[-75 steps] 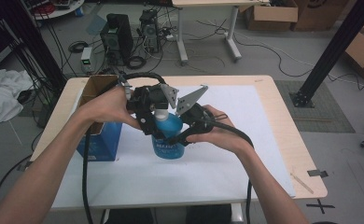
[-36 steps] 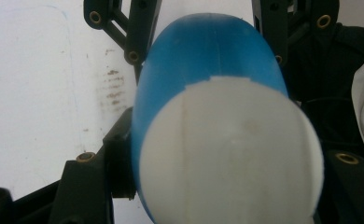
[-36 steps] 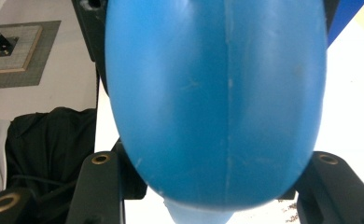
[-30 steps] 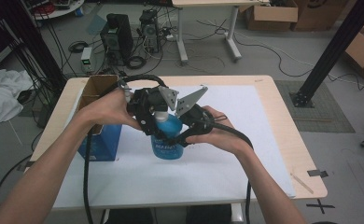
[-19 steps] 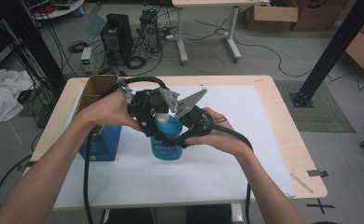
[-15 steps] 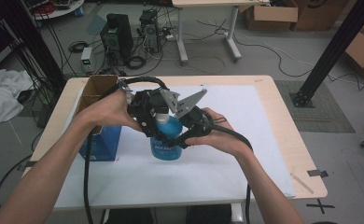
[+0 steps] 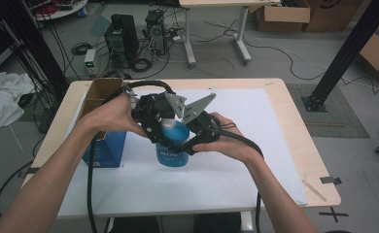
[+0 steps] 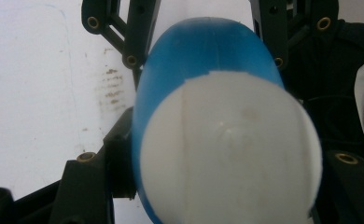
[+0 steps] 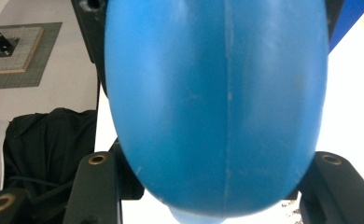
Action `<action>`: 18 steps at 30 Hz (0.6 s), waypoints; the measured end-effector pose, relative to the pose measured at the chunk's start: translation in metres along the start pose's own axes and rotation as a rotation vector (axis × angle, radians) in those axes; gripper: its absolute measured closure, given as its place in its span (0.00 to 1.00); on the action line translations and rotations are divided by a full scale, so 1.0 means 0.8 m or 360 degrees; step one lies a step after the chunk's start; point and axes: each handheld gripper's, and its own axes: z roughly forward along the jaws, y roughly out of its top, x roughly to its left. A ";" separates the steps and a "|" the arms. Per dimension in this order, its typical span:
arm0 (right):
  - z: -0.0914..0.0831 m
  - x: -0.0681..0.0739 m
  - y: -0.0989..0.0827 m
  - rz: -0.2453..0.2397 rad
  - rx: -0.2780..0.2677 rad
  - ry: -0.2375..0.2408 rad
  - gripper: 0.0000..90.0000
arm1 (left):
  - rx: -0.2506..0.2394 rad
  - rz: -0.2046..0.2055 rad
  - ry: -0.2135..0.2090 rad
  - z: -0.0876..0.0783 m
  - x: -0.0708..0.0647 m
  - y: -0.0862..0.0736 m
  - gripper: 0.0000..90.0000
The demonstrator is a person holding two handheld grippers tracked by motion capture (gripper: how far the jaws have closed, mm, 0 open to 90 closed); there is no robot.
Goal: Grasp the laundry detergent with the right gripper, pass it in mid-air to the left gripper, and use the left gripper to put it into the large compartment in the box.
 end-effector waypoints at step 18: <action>0.002 0.001 -0.005 0.0016 -0.0024 0.0018 0.42 | 0.0016 0.0009 0.0012 0.003 0.000 0.001 0.43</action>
